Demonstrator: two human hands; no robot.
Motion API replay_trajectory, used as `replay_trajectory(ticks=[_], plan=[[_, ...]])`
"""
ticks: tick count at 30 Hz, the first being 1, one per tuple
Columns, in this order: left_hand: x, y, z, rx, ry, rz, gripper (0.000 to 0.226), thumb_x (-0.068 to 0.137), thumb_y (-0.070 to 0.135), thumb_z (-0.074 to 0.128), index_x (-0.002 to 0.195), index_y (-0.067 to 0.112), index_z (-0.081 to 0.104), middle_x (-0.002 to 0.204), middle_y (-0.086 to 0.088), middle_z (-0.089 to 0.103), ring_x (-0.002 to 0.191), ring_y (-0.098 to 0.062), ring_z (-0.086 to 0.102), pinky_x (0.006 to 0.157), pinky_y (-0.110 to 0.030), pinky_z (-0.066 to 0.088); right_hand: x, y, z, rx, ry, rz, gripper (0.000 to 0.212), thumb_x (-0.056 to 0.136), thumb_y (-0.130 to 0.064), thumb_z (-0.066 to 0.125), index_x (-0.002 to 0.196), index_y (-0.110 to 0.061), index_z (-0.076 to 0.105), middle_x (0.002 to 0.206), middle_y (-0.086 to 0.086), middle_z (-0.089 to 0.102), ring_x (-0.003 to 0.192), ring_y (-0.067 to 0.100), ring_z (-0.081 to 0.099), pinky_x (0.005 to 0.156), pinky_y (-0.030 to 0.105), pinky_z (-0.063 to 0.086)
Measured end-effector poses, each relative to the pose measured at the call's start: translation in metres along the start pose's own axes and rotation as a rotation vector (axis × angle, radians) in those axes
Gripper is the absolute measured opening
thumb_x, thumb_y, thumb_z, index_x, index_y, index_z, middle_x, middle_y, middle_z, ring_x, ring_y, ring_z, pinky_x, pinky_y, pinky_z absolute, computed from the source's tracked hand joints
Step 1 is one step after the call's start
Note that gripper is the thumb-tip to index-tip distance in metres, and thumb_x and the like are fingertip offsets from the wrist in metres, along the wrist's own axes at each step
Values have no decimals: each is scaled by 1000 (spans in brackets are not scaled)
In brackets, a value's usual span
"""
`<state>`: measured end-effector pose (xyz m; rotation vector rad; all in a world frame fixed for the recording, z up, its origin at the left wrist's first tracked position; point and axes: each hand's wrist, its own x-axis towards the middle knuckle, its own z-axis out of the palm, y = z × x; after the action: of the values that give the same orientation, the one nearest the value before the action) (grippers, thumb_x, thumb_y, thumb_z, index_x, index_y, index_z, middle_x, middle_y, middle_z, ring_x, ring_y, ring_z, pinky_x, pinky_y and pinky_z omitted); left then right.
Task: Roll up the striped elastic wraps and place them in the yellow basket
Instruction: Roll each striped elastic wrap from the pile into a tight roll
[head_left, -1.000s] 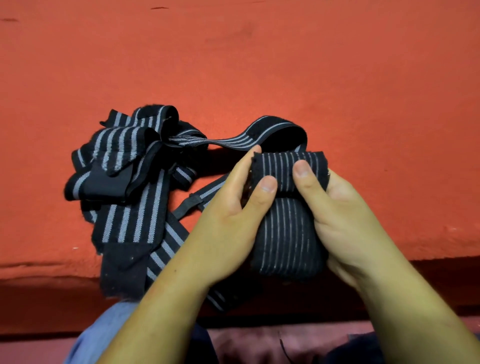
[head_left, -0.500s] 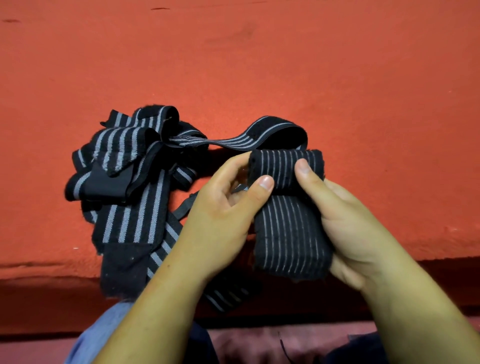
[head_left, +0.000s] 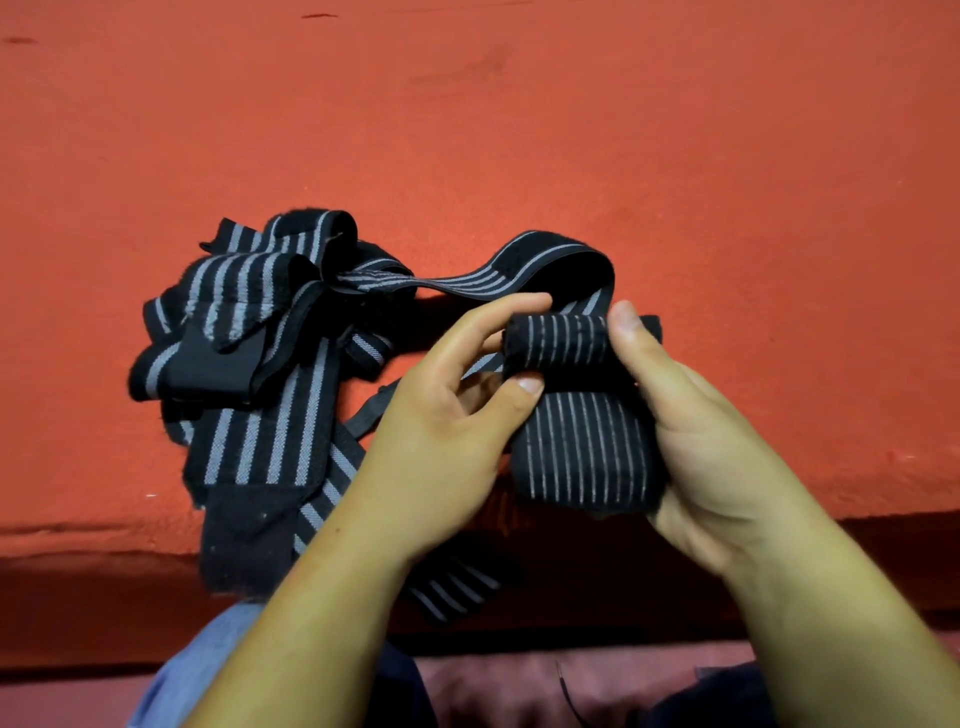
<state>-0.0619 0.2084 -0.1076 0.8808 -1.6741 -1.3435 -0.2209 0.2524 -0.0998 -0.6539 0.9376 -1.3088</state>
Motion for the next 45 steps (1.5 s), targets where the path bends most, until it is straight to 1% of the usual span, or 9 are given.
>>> replay_trajectory(ticks=[7,10,12,15,19,24,32,39,45], plan=[[-3,3,-3,-74,-70,-70,49,99,5,63,139,33,60,125,12,70,113,-7,70,93,-24,56,1,1,-4,-35,63,-40,33,87,-29,63,115,-13,71,100,10,77,84,21,75,57,32,58],[-1,-1,-2,-112,-38,-111,37,99,35,65,135,37,63,118,5,74,114,-22,71,101,-44,56,1,2,-7,-74,60,-61,20,96,-18,59,113,-18,70,98,9,74,85,22,72,57,32,57],[0,-2,-2,-130,-11,-143,33,98,47,65,131,38,65,102,5,75,92,-20,71,91,-45,56,2,3,-9,-90,45,-65,25,88,-17,63,112,-21,71,100,9,72,87,22,70,63,36,59],[1,-2,-1,-136,-10,-163,29,99,46,62,126,38,68,89,9,71,78,-18,56,78,-46,47,2,3,-9,-109,43,-74,31,82,-13,61,108,-26,72,98,6,72,82,18,71,62,37,58],[2,-1,-2,-198,14,-156,25,104,24,61,128,27,68,113,-4,77,103,-24,71,93,-46,54,0,2,-7,-129,56,-67,34,95,-2,56,111,-27,72,99,4,73,81,15,72,60,32,57],[2,0,-3,-216,36,-141,29,102,8,57,125,22,67,98,3,78,91,-8,74,78,-21,56,1,4,-5,-137,31,-59,30,87,-29,69,115,-21,73,105,6,77,91,19,75,66,33,60],[2,2,-4,-207,69,-99,36,100,3,59,127,26,67,101,2,76,83,-4,70,71,-18,55,-1,0,0,-156,14,-7,45,91,-48,61,119,-14,73,96,7,76,73,15,72,47,29,53],[2,2,-4,-175,67,-56,45,97,-3,61,127,30,66,120,-3,74,108,-12,72,87,-25,56,1,-1,-2,-129,28,45,47,93,-51,61,117,-13,75,92,13,74,64,19,65,49,28,56],[1,2,-4,-166,48,-32,47,95,-9,60,124,27,67,113,0,74,98,-9,71,81,-21,54,0,-4,-1,-100,19,43,51,89,-60,59,112,-18,78,95,10,75,68,17,65,53,28,57]])
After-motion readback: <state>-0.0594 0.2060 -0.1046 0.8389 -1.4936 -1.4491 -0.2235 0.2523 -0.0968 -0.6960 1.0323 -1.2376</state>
